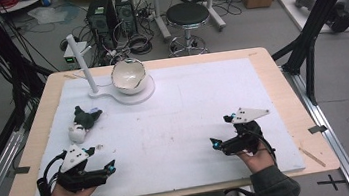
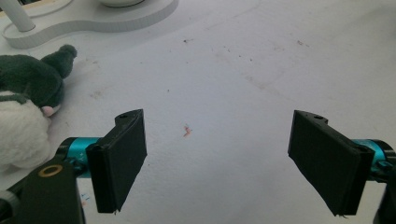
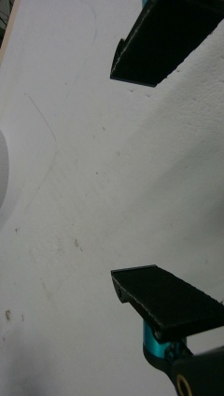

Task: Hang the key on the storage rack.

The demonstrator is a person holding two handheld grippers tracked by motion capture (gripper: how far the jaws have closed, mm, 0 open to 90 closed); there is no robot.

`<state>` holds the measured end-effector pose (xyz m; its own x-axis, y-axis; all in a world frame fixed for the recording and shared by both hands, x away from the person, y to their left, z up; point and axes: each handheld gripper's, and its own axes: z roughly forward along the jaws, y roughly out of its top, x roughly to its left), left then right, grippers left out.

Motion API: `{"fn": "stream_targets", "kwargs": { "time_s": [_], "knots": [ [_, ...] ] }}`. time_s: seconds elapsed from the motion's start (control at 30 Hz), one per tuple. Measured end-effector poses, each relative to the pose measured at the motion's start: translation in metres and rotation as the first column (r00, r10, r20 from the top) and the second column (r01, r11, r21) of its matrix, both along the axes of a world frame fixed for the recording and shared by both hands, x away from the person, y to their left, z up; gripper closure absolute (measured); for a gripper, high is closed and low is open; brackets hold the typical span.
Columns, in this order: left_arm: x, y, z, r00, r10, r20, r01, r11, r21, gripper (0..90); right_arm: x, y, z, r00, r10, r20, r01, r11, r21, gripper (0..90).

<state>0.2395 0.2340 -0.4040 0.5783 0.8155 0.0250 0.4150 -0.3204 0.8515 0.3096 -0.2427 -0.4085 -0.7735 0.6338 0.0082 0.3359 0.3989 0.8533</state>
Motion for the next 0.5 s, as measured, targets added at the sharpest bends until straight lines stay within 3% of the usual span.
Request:
{"fn": "stream_targets", "kwargs": {
  "time_s": [0.5],
  "knots": [
    [-0.0002,-0.0011,-0.0003,0.9999,-0.010,-0.006,0.010,1.0000,-0.002,20.1,-0.0002,-0.0025,-0.0010,1.0000,-0.005,-0.005,0.005,1.000,0.007,4.5]
  ]
}}
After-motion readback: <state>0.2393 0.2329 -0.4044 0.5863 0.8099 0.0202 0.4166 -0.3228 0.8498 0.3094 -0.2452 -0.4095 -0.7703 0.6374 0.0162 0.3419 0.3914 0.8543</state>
